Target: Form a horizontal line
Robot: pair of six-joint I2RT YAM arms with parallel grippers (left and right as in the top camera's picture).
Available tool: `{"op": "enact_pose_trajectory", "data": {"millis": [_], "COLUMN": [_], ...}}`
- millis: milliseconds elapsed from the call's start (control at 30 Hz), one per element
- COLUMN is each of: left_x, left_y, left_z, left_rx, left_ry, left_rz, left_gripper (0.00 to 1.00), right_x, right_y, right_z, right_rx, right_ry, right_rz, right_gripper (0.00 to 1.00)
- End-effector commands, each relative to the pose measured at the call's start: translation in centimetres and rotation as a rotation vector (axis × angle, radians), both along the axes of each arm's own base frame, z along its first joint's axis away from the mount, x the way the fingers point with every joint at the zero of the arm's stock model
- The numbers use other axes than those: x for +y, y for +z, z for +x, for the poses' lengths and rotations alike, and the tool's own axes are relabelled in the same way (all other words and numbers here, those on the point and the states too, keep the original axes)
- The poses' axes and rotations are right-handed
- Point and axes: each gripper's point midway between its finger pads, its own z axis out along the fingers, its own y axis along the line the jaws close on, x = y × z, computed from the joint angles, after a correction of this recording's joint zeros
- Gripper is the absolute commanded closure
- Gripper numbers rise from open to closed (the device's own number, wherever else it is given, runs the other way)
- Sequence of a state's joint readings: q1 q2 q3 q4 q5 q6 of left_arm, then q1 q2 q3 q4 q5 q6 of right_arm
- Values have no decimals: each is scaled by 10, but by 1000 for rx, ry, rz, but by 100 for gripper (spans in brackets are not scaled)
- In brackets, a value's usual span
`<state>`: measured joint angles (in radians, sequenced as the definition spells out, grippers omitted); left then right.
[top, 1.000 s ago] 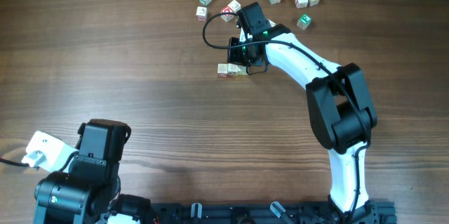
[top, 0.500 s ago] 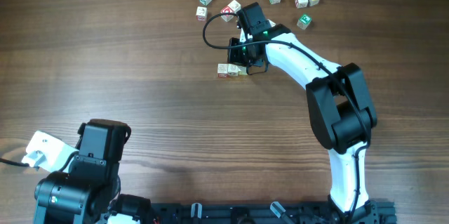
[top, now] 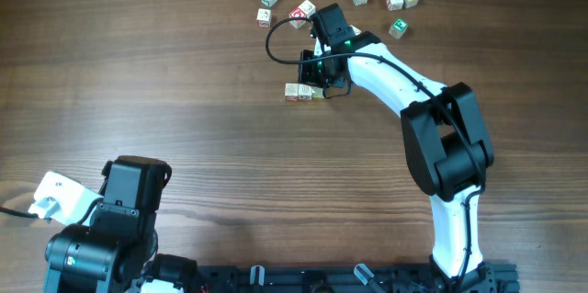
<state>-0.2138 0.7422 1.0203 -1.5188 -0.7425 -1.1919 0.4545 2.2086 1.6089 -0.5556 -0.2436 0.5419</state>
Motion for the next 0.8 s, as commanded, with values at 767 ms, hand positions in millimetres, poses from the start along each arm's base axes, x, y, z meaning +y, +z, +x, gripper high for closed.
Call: {"op": "enact_pose_trajectory", "data": {"millis": [767], "left_x": [2], "left_y": [0], "left_z": [-1], "left_rx": [-15], "left_ry": [25], "left_rz": [-2], "left_gripper": [0], "right_x": [-3], "right_y": [22], "right_z": [42], "right_rx": [-148], "right_ry": [-66], "right_rz": [38], "right_gripper": [95]}}
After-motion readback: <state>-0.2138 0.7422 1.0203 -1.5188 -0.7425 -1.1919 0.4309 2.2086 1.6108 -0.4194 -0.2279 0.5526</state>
